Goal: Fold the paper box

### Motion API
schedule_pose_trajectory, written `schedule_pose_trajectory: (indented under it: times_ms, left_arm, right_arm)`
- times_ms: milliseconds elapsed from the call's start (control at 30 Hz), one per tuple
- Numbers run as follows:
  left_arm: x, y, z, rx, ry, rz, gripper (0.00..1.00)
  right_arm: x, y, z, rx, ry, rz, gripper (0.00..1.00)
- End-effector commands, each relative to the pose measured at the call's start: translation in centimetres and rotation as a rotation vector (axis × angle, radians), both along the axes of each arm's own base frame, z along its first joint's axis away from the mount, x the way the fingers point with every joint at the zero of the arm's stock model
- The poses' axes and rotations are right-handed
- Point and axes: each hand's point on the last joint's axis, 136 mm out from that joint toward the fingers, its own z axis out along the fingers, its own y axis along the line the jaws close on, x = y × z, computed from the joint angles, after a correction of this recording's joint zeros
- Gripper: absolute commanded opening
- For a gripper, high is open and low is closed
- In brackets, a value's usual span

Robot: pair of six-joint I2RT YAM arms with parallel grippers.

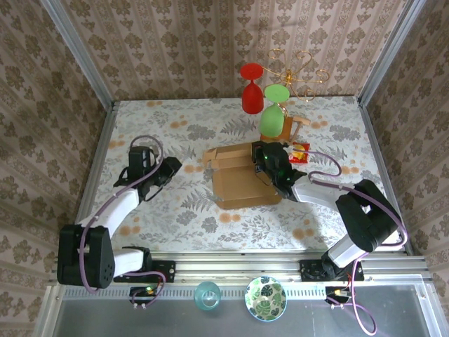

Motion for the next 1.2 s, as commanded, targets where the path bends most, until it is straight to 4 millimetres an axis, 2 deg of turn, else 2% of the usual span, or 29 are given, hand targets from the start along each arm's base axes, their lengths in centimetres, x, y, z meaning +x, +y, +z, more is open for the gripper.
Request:
schedule_pose_trajectory:
  times_ms: [0, 133, 300, 400, 600, 900, 1167]
  left_arm:
    - [1.1, -0.4, 1.4, 0.016, -0.065, -0.048, 0.31]
    - [1.6, -0.5, 1.2, 0.053, -0.071, -0.09, 0.31]
    - [1.8, -0.5, 0.8, 0.063, -0.068, -0.11, 0.31]
    - [1.9, -0.4, 0.7, 0.067, -0.069, -0.112, 0.31]
    - [2.0, -0.7, 1.2, 0.062, -0.079, -0.131, 0.31]
    - [1.8, -1.1, 1.3, 0.064, -0.08, -0.177, 0.34]
    - [2.3, -1.6, 1.3, 0.048, -0.068, -0.195, 0.35]
  right_arm:
    - [-1.3, -0.9, -4.6, -0.062, 0.165, -0.022, 0.0]
    - [-2.6, -1.5, -5.1, -0.1, 0.292, -0.049, 0.0]
    - [-4.1, -1.2, -3.6, -0.084, 0.358, -0.111, 0.0]
    - [-4.8, -0.9, -2.1, -0.091, 0.36, -0.121, 0.0]
    - [-5.4, -2.0, 0.0, -0.119, 0.346, -0.171, 0.0]
    - [-5.7, -3.5, -0.9, -0.114, 0.378, -0.215, 0.0]
    - [-4.2, -6.3, -2.0, -0.121, 0.428, -0.266, 0.0]
